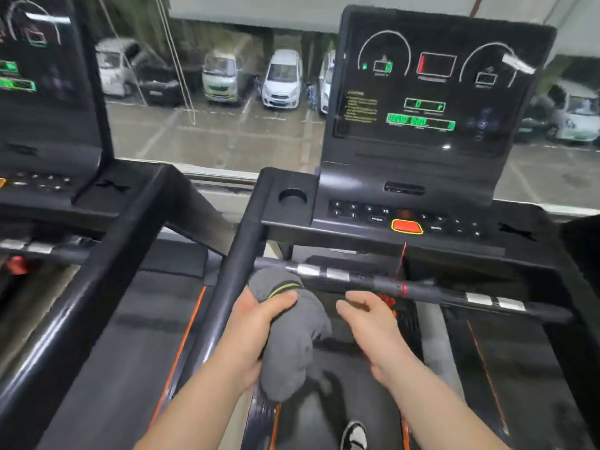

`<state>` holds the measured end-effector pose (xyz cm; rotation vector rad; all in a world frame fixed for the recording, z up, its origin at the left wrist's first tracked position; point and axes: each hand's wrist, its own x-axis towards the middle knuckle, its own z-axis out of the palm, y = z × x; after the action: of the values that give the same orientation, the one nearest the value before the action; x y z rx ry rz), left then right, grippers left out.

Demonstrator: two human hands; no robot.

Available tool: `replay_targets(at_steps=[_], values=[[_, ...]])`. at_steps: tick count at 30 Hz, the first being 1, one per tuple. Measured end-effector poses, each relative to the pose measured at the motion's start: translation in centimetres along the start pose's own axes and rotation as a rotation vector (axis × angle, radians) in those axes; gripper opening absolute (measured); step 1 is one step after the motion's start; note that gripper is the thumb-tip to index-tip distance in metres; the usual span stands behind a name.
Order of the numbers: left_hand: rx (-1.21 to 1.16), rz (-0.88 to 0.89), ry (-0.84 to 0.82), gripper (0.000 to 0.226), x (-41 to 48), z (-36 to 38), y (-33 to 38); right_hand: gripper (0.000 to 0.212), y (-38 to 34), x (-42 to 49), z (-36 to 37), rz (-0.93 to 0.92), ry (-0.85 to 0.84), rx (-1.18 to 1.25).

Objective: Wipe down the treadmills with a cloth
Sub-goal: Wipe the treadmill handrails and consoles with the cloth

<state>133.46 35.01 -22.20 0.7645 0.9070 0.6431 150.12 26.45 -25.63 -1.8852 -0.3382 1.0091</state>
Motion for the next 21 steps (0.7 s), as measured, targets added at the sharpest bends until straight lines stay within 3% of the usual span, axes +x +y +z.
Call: replay_targets(at_steps=[4, 7, 13, 18, 21], values=[[-0.052, 0.094, 0.201, 0.027, 3.8, 2.1, 1.6, 0.014, -3.1, 5.8, -1.1, -0.126, -0.231, -0.104], [-0.047, 0.154, 0.293, 0.026, 6.1, 4.3, 3.2, 0.009, -5.6, 9.2, -2.8, -0.157, -0.307, -0.156], [0.03, 0.258, 0.279, 0.032, 11.6, 9.0, 8.2, 0.023, -11.2, 14.7, -4.5, -0.222, -0.365, -0.18], [-0.139, 0.406, 0.181, 0.039, 16.6, 9.1, 12.2, 0.036, -15.4, 19.7, -3.0, -0.385, -0.338, -0.292], [-0.027, 0.338, 0.237, 0.041, 20.3, 7.0, 10.0, 0.045, -16.4, 23.1, -1.3, -0.449, -0.328, -0.492]])
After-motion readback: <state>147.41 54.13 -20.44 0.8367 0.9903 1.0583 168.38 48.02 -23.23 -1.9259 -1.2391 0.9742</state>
